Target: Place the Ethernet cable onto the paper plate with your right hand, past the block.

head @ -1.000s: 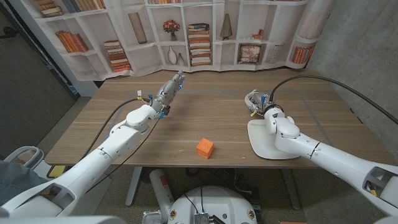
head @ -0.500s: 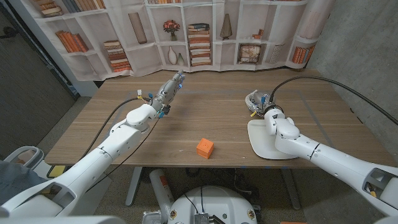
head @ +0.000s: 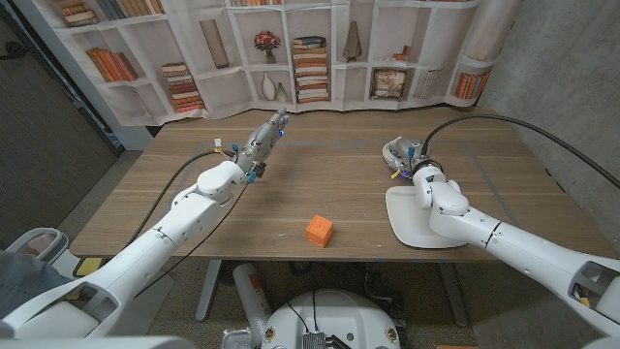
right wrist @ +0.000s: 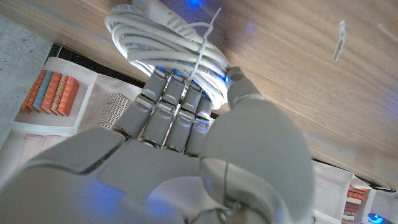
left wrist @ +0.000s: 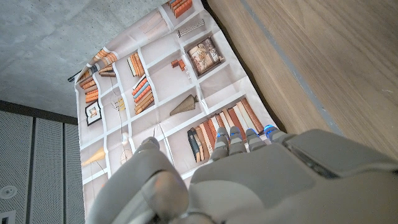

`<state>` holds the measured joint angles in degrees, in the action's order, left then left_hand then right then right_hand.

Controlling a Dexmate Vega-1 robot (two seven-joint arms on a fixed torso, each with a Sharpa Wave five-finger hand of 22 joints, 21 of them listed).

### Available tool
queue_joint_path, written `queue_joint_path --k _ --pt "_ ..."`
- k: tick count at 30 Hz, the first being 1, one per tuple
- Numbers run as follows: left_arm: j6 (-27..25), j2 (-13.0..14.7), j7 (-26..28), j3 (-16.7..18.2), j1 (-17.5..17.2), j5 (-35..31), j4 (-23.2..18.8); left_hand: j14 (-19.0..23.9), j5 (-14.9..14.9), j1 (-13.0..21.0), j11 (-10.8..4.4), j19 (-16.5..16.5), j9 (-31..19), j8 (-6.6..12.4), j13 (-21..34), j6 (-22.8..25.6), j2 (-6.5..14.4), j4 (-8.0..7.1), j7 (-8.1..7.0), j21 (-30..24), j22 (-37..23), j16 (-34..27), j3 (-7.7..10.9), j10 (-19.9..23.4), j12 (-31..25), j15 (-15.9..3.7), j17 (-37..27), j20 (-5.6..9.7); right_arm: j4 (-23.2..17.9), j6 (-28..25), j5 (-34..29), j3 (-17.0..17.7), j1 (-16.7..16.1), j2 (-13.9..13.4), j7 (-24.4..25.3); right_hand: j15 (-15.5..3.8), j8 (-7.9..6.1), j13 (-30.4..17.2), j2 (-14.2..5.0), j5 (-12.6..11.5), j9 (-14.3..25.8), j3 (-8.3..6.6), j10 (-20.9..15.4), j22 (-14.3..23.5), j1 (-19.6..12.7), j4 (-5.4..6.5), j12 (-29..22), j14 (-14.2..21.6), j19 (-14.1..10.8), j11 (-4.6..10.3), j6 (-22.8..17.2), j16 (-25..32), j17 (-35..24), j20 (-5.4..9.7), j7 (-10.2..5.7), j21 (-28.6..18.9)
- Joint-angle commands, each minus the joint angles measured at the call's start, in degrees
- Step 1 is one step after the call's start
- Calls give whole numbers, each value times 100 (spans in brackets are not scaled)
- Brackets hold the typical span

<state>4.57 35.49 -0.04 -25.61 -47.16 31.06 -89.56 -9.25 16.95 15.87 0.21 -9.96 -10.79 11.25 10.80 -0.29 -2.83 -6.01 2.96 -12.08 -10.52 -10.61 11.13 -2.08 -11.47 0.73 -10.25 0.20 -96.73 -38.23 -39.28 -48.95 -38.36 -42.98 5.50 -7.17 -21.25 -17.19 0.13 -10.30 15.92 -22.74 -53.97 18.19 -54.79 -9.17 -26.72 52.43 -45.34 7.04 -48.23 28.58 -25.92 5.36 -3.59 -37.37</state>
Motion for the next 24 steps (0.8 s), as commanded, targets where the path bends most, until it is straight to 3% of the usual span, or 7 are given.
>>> queue_joint_path --k 1,24 --pt "49 -24 -50 -5 32 14 64 14 34 6 -13 -497 -9 29 10 26 60 -11 29 10 -16 -15 -15 -8 -35 -24 -23 -49 -163 152 -49 107 -48 -97 36 -641 -45 -40 -623 19 10 29 -36 34 -685 -1 -7 21 52 53 -554 -31 -21 685 -485 -80" --pt "95 -18 -77 -2 8 18 87 14 32 15 -14 -500 -9 28 10 29 75 -9 29 13 -17 -16 -40 -3 -36 -26 -23 -49 -515 1118 -110 444 -228 -625 -126 -645 -11 -108 -627 16 5 122 1 143 -770 16 31 -14 210 128 -514 -100 -74 682 -538 -251"
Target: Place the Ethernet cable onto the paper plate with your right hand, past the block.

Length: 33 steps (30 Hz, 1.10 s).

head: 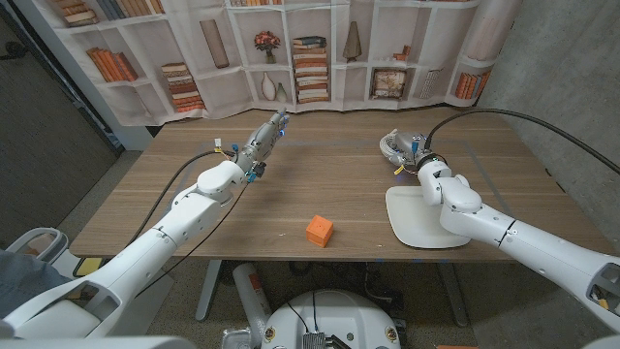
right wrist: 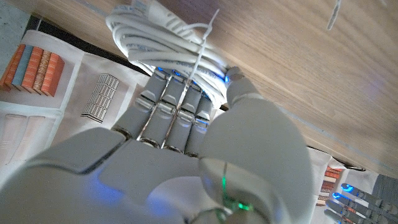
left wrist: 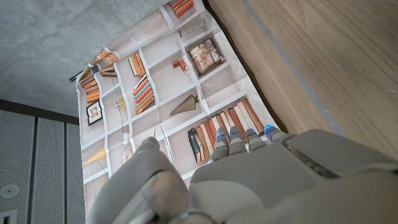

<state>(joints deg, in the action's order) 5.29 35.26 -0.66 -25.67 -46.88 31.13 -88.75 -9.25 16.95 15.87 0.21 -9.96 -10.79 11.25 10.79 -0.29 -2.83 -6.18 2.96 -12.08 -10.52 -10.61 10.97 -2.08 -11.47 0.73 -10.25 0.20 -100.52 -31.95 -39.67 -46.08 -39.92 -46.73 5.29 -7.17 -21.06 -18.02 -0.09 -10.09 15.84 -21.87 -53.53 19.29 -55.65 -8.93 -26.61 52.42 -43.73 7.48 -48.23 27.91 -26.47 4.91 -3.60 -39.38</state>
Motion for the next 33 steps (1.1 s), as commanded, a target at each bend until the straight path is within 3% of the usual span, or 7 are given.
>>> queue_joint_path --k 1,18,33 --pt "20 4 -2 6 -23 8 1 16 31 15 -19 -502 -9 28 10 26 76 8 28 14 -17 -16 -24 -6 -35 -24 -23 -48 -146 526 -84 174 -77 -269 -119 -646 -26 -29 -607 -6 12 39 -40 37 -690 -8 22 -15 57 86 -508 -36 -22 727 -542 -56" --pt "-48 38 3 -7 -7 -15 -60 18 29 23 -7 -490 -10 28 10 30 87 9 34 11 -17 -17 -45 -14 -32 -23 -23 -41 -217 1259 -33 536 -263 -534 -186 -649 4 -81 -620 -8 12 106 19 119 -780 -5 66 -64 198 139 -462 -83 -74 726 -578 -189" --pt "-78 42 12 -5 24 -22 -67 16 27 28 -10 -490 -10 27 10 29 95 10 38 13 -17 -16 -59 -15 -32 -24 -23 -41 -320 1581 83 858 -526 -711 -111 -649 17 -135 -631 -10 13 184 32 200 -846 9 94 -71 292 133 -454 -116 -130 725 -589 -357"
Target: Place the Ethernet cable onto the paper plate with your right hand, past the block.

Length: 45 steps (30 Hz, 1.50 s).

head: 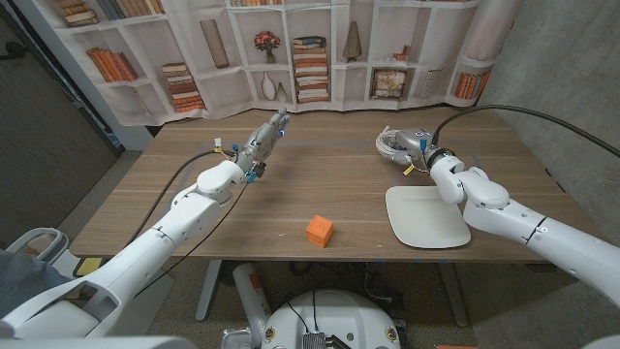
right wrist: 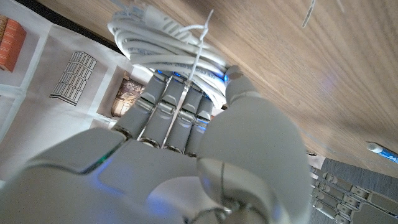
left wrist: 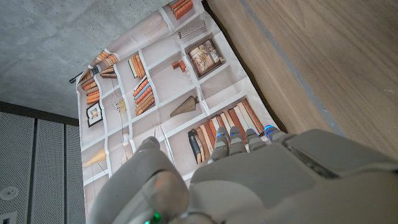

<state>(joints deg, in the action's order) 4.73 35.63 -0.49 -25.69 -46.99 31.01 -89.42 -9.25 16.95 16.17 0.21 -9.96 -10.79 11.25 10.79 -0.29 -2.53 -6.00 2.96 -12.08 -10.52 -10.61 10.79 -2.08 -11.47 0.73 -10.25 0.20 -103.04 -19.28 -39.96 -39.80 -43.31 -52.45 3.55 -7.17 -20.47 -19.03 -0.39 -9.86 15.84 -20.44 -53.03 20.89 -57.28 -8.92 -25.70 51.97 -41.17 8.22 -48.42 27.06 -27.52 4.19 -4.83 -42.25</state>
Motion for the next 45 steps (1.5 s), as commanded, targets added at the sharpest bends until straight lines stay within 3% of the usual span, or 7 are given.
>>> queue_joint_path --k 1,9,19,45 --pt "-34 9 -4 -5 38 -15 -7 13 27 -2 -6 -490 -10 26 10 29 65 -8 40 13 -17 -15 -42 -19 -30 -27 -23 -41 -80 331 122 249 -212 -156 71 -649 -38 -36 -601 -32 12 44 -21 44 -684 9 3 -28 40 64 -428 -33 -27 797 -468 -77" --pt "-28 -21 -5 -24 74 -31 34 13 26 2 -16 -493 -10 25 10 26 70 -7 39 14 -17 -15 -51 -16 -32 -20 -23 -39 -226 366 114 396 -418 -295 122 -649 -30 -49 -603 -35 11 75 -3 72 -709 12 27 -27 84 111 -422 -48 -47 798 -469 -144" --pt "4 -82 -55 -50 118 -10 119 13 25 6 -11 -496 -10 26 10 30 77 -6 40 16 -17 -15 -61 -9 -34 -21 -23 -38 -398 391 171 590 -662 -436 173 -648 -30 -74 -607 -37 15 112 -37 105 -741 17 29 -32 142 46 -432 -72 -72 796 -470 -233" --pt "6 -90 -55 -89 134 -62 72 14 21 19 -14 -498 -10 26 10 31 95 -4 36 19 -17 -16 -89 -18 -31 -26 -23 -39 -839 186 250 957 -1302 -706 374 -646 -32 -108 -632 -38 21 180 -64 157 -765 42 62 4 237 72 -457 -110 -114 797 -479 -414"
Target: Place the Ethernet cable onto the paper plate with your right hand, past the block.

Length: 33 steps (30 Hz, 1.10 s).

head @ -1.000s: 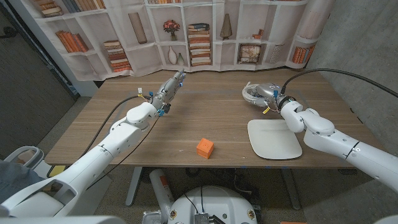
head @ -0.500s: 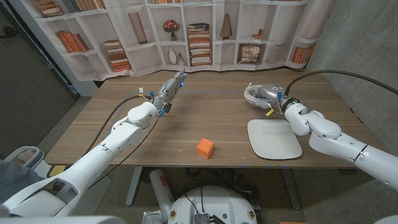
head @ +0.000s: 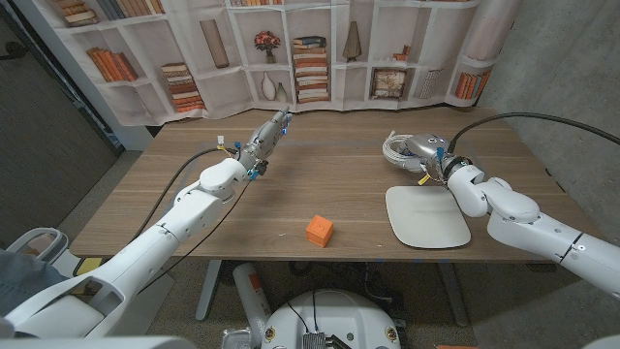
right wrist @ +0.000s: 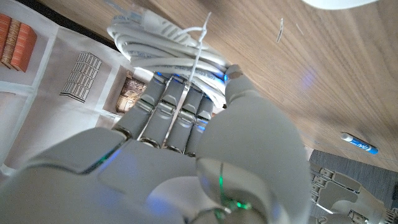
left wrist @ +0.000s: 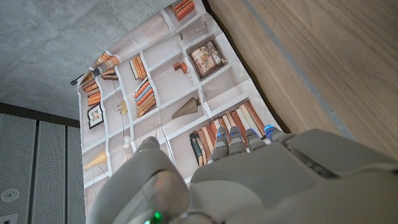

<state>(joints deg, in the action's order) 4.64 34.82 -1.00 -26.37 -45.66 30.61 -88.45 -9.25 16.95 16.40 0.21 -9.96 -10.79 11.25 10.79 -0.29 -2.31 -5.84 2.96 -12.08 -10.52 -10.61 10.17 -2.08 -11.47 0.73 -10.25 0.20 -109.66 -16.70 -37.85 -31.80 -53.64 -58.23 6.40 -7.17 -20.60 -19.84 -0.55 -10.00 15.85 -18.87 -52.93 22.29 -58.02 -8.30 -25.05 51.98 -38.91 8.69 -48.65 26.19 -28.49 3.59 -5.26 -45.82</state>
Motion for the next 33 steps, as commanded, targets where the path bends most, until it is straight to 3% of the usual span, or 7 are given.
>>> queue_joint_path --k 1,33 --pt "16 -12 -7 -23 0 -20 -26 13 20 -3 -11 -496 -10 26 10 31 74 -19 36 18 -17 -15 -28 -15 -32 -18 -23 -36 -187 -73 46 171 -288 -139 97 -646 -19 -29 -616 -24 23 25 -74 18 -694 -20 -2 2 15 30 -431 -24 -19 858 -436 -63" --pt "-98 -54 -8 -114 76 -78 -84 9 15 19 -13 -498 -10 24 10 29 105 -15 35 20 -18 -14 -59 -6 -36 -22 -23 -32 -617 -132 321 718 -1175 -653 532 -650 2 -66 -625 -30 29 78 -64 58 -795 -47 61 0 142 47 -414 -86 -70 865 -432 -279"
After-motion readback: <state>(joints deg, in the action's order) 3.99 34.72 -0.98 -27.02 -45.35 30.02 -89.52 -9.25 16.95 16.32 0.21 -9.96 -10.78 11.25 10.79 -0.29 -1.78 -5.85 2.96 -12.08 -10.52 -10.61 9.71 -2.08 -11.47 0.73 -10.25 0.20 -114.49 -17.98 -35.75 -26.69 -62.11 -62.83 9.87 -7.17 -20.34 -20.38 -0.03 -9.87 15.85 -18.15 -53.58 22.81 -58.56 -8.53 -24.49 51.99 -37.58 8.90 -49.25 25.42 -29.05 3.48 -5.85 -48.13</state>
